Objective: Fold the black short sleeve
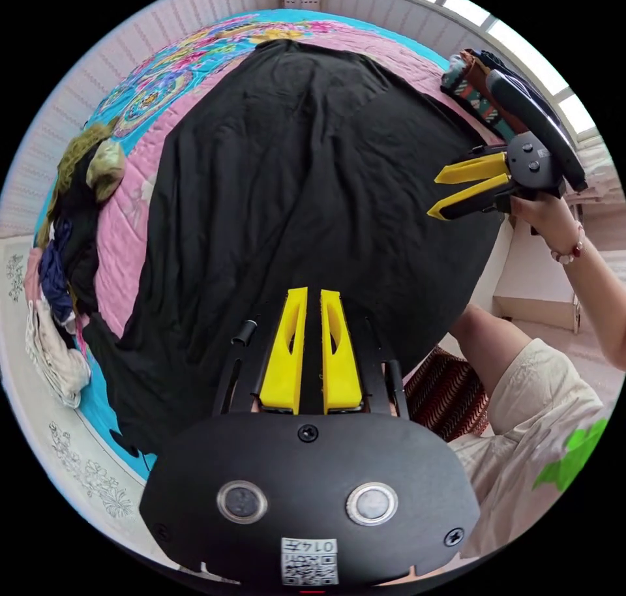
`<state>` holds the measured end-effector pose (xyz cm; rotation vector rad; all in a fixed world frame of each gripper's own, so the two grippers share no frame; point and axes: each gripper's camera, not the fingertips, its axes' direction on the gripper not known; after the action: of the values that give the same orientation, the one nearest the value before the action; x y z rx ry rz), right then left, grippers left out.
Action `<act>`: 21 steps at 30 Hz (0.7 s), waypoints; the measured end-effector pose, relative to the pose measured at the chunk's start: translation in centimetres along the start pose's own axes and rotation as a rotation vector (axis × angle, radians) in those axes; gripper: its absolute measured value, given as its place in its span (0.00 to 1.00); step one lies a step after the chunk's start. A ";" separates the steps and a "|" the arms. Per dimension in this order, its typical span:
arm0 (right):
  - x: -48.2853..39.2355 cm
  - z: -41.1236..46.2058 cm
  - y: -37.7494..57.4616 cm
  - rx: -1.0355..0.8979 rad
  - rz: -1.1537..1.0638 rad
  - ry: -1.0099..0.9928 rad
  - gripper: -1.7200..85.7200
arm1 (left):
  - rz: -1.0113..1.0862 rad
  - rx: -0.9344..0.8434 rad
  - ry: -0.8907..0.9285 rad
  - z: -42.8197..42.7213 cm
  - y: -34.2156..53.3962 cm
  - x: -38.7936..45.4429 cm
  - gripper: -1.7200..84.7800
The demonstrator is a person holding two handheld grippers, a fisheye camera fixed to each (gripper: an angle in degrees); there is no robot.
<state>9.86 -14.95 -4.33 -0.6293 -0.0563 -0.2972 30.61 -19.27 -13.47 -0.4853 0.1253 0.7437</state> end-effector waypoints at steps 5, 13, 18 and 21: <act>-8.2 0.3 -4.5 0.003 -0.041 0.036 0.17 | -0.125 0.004 0.010 -0.8 8.2 -4.7 0.07; -17.9 4.3 -10.1 -0.025 -0.039 0.029 0.16 | -0.408 0.040 0.039 -2.1 24.0 -12.0 0.07; -21.7 4.4 -13.6 -0.116 -0.051 -0.002 0.15 | -0.669 0.073 0.029 -3.3 36.9 -17.5 0.07; -24.2 3.2 -15.6 -0.143 -0.045 -0.040 0.14 | -0.827 0.096 0.005 -3.8 44.7 -20.5 0.09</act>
<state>-17.68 -18.85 3.77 -0.7764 -0.0887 -0.3344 -14.45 -5.49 -28.11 -0.3979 -0.0402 -0.0740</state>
